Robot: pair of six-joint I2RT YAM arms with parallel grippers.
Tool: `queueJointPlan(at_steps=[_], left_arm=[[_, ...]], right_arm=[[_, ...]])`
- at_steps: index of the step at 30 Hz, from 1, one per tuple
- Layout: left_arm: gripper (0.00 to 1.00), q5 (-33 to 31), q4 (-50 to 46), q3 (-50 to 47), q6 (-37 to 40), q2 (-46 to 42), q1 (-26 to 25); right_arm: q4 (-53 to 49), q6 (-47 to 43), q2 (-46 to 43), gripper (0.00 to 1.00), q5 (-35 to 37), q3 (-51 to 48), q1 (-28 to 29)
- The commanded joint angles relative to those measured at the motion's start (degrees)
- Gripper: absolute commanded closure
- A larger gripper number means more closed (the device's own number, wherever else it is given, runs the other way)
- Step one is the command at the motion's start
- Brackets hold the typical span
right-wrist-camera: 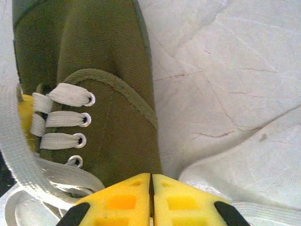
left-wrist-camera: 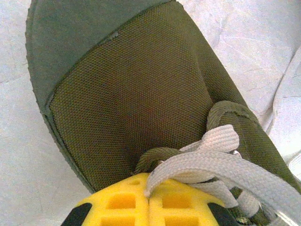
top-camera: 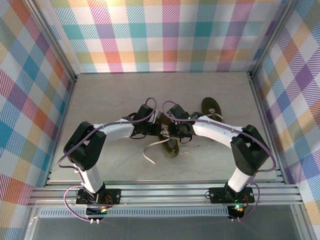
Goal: Tie the shoes
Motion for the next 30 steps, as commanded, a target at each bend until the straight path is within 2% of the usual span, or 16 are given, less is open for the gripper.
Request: queueJointPlan(at_steps=[1,4,6,11,14,20,30], left_arm=[[1.0,-2.02,-0.22,0.27,-0.2,1.25,-0.34],[1.0,-1.57,0.12,0.07,-0.2,1.07,-0.34],[1.0,-0.88,0.72,-0.04,-0.14,0.84,-0.28],[1.0,-0.39,0.92,-0.03,-0.15,0.8,-0.27],[1.0,-0.38,0.92,-0.06,-0.2,0.82,-0.26],[1.0,0.19,1.19,0.09,-0.73,0.43,-0.22],[1.0,0.59,1.68,-0.25,-1.22,0.27,0.13]], right_arm=[[-1.1,1.31,-3.56,0.91,2.79,-1.65,-0.23],[3.74,0.12,-6.93,0.92,1.87,-4.34,-0.14],[8.35,-1.83,-9.26,0.86,-1.39,-6.47,-0.18],[12.1,-6.89,-10.08,0.76,-8.0,-6.69,0.71],[10.7,-14.64,-9.55,0.76,-6.86,-5.12,2.76],[6.87,-29.09,-7.34,0.76,-9.08,-2.13,3.15],[6.31,-36.93,-3.33,0.76,-3.62,-0.42,6.28]])
